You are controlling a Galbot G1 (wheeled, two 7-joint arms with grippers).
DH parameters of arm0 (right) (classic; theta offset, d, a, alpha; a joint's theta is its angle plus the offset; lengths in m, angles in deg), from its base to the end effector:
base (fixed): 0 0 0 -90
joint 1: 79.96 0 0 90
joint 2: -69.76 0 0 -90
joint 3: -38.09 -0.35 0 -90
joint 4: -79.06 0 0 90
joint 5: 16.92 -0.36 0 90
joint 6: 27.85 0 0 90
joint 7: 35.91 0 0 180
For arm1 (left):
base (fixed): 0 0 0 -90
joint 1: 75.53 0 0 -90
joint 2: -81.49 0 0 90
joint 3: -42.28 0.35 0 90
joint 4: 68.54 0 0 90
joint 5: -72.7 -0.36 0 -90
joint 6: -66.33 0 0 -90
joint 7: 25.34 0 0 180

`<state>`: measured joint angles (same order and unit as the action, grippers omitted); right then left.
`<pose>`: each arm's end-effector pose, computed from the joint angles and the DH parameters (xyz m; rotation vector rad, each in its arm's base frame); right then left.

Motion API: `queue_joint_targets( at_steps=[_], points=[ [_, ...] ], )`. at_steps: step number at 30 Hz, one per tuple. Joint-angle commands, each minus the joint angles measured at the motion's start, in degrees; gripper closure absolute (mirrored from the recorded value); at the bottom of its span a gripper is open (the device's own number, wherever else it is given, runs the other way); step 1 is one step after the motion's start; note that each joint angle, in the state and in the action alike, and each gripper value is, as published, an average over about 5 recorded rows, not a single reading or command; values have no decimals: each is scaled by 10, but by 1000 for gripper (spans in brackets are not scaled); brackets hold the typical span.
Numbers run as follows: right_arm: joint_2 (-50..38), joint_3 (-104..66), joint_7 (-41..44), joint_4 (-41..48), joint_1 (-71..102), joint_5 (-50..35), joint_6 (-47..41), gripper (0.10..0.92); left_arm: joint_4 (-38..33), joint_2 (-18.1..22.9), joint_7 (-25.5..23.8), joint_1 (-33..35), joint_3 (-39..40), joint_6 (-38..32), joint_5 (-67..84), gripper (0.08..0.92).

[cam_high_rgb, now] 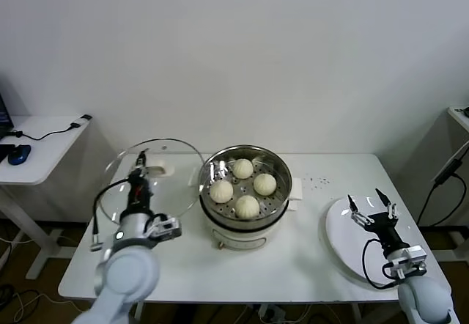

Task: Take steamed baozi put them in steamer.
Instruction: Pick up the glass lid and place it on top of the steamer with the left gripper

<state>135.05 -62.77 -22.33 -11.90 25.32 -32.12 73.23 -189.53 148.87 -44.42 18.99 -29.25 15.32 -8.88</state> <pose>0.2661 -0.2054 -0.3672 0.1656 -3.1050 0.3140 0.2769 -0.0269 -0.2121 0.2817 -2.1561 -2.0955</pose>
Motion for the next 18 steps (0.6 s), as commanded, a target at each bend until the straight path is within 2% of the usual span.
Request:
queue_joint_targets(
  at_steps=[1, 7, 18],
  points=[
    [4, -10, -1, 4, 2, 7, 2, 203, 95, 134, -63, -153, 183, 60, -89, 850],
    [10, -20, -1, 7, 6, 11, 5, 203, 157, 183, -39, -165, 208, 60, -89, 850],
    [19, -21, 0, 12, 5, 18, 8, 203, 220, 210, -4, -163, 224, 59, -80, 850]
  ],
)
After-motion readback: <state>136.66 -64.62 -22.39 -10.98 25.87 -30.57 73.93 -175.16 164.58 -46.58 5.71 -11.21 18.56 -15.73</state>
